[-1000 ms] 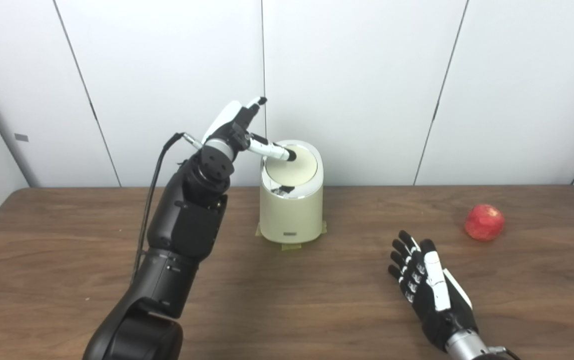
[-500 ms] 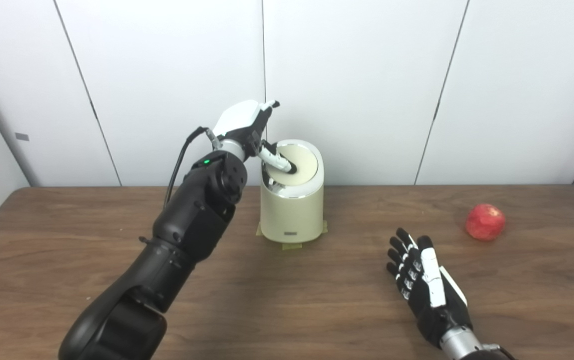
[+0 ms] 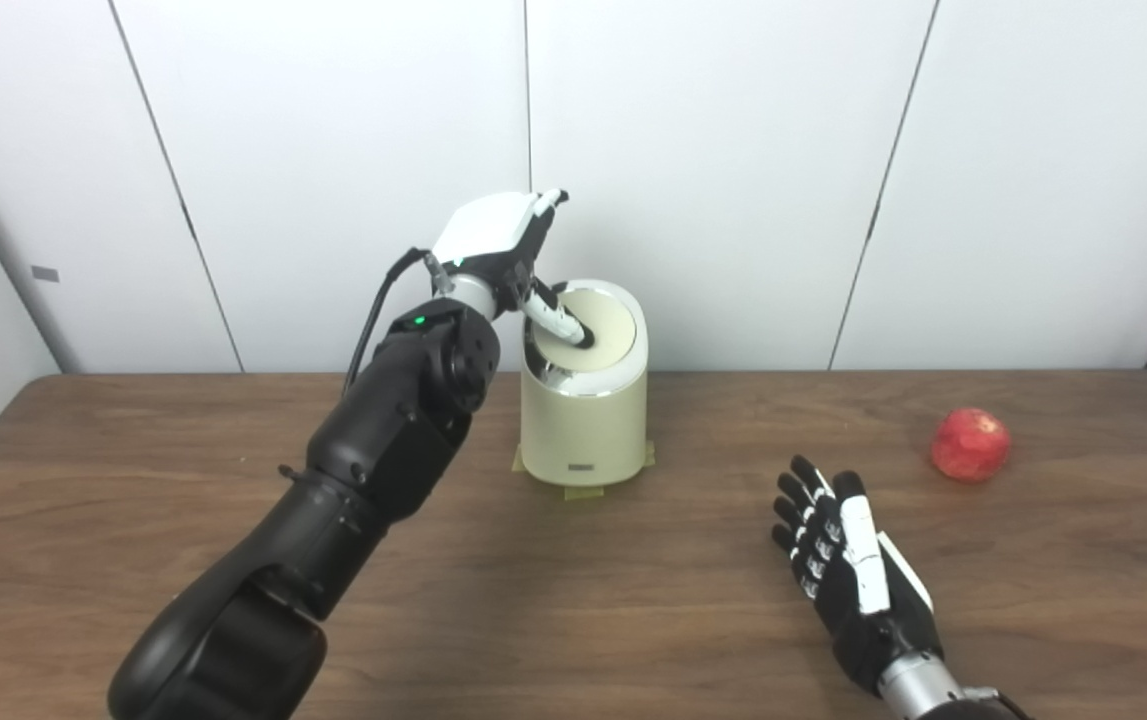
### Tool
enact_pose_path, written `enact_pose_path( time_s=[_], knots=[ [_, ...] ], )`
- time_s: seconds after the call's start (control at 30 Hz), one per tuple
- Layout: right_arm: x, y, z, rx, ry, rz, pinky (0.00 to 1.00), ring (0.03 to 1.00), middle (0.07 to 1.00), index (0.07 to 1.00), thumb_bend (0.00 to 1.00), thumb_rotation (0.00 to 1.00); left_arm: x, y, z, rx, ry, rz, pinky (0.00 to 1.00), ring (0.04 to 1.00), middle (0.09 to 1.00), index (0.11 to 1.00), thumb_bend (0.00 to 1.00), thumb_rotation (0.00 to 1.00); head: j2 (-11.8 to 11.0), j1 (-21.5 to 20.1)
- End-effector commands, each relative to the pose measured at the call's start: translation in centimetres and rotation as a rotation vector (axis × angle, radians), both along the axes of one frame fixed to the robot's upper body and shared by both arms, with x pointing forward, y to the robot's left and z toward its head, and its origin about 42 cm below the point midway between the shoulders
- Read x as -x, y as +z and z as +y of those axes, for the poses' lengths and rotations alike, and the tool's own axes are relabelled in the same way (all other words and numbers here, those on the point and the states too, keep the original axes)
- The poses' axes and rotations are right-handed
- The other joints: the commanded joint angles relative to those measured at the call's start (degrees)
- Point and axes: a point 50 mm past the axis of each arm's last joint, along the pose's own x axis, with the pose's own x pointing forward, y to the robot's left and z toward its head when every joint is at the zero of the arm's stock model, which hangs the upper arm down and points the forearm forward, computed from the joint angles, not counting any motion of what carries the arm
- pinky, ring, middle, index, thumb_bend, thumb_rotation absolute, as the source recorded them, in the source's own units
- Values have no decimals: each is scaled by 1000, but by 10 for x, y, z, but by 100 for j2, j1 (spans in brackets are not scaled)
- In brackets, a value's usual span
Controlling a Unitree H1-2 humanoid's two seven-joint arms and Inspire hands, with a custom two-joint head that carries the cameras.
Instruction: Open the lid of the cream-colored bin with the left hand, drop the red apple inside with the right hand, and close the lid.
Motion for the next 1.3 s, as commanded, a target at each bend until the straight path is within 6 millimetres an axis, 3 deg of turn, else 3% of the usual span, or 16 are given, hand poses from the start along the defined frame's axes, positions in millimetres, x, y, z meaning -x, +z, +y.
enact_pose_path(
  time_s=[0.0, 0.47, 0.7, 0.97, 1.2, 1.27],
  knots=[
    [-9, 17, 2, 3, 15, -83, 1000, 1000, 1000, 1000, 703, 1000, -4, 44, -8, -19, -30, -109, 993, 976, 986, 989, 923, 36, 4, 1],
    [-10, 16, 5, -1, 16, -75, 1000, 1000, 1000, 1000, 700, 1000, -3, 18, -33, -393, -103, -164, 999, 952, 955, 955, 964, 22, 14, -39],
    [-11, 16, 4, 1, 17, -75, 1000, 1000, 1000, 1000, 701, 1000, 1, 18, -37, -407, -117, -174, 1000, 955, 942, 957, 969, 26, 34, -51],
    [-12, 16, 4, -2, 27, -81, 1000, 1000, 1000, 1000, 698, 1000, 7, 51, -33, -112, -54, -83, 949, 925, 921, 929, 925, 0, 71, -72],
    [-12, 16, 5, -2, 26, -79, 1000, 1000, 1000, 1000, 700, 1000, 10, 84, -20, 165, -2, -47, 772, 838, 870, 858, 875, 0, 92, -82],
    [-12, 16, 5, -5, 26, -77, 1000, 1000, 1000, 1000, 702, 1000, 12, 93, -12, 312, -15, -18, 768, 815, 875, 845, 835, 0, 95, -88]
  ],
)
